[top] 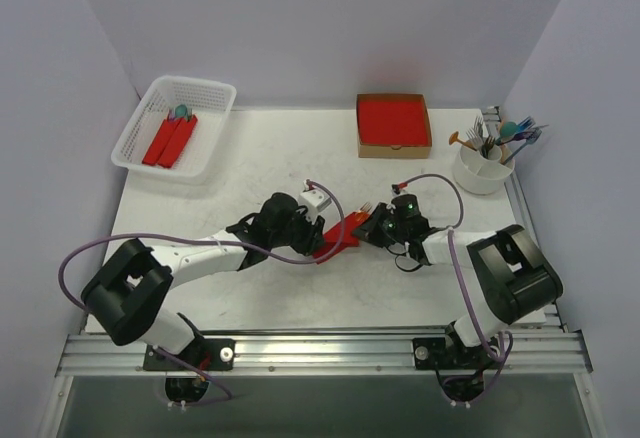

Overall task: Place the utensils on the paper napkin and roll it up
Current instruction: Roll the napkin at the center of the board.

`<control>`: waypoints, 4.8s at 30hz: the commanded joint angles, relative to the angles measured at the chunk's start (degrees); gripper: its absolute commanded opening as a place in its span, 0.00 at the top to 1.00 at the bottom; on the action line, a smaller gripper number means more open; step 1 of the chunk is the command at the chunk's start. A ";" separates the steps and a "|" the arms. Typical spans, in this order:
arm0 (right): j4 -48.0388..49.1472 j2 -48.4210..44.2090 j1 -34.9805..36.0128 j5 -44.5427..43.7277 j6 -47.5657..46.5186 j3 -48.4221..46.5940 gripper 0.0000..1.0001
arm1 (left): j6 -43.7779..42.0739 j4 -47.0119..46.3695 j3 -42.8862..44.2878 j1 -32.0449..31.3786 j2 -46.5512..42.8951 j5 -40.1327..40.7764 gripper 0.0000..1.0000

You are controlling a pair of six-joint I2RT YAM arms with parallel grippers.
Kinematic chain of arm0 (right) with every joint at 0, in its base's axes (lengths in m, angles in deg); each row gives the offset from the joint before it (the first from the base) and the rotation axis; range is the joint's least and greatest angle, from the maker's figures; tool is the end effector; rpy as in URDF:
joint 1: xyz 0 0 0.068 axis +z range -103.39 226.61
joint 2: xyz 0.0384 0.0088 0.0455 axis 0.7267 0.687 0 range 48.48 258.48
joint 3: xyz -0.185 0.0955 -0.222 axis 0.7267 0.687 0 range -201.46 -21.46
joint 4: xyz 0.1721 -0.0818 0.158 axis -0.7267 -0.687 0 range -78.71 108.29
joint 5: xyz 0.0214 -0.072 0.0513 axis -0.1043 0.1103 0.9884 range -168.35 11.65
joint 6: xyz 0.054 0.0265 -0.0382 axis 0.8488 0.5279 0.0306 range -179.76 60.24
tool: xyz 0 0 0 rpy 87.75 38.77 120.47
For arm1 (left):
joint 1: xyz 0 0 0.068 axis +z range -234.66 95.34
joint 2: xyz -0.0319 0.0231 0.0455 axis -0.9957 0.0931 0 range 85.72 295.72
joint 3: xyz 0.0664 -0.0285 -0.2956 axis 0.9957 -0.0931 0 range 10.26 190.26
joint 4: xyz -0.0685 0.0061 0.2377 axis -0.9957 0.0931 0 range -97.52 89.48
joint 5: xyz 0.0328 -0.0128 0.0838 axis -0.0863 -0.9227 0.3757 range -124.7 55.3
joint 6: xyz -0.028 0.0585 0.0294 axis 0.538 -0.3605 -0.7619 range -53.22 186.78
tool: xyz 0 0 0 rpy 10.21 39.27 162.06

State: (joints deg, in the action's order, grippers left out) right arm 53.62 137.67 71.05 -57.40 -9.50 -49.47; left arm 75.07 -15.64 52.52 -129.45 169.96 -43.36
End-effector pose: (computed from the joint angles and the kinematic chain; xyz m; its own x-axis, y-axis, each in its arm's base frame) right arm 0.2600 0.1413 0.1812 -0.7762 0.4360 -0.4554 -0.1291 0.5971 0.7917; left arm 0.2145 -0.2253 0.2256 -0.5046 0.3000 -0.8095 0.7200 0.6637 -0.2028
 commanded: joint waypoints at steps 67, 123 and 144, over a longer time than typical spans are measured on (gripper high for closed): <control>-4.92 3.19 -3.09 5.33 -5.96 -8.46 0.98 | -4.25 1.97 8.54 -5.74 11.11 -0.56 0.86; -7.82 -8.59 -4.50 6.47 -4.73 0.94 1.00 | 0.14 13.64 19.07 -4.17 6.19 6.03 0.38; -8.00 -10.96 -4.49 4.54 -5.79 7.53 1.00 | -9.77 24.02 46.50 -4.51 29.04 -3.37 0.33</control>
State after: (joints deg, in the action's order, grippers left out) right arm 46.30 128.43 66.55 -51.83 -14.22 -42.58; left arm 69.04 5.93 94.51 -132.67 197.39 -44.72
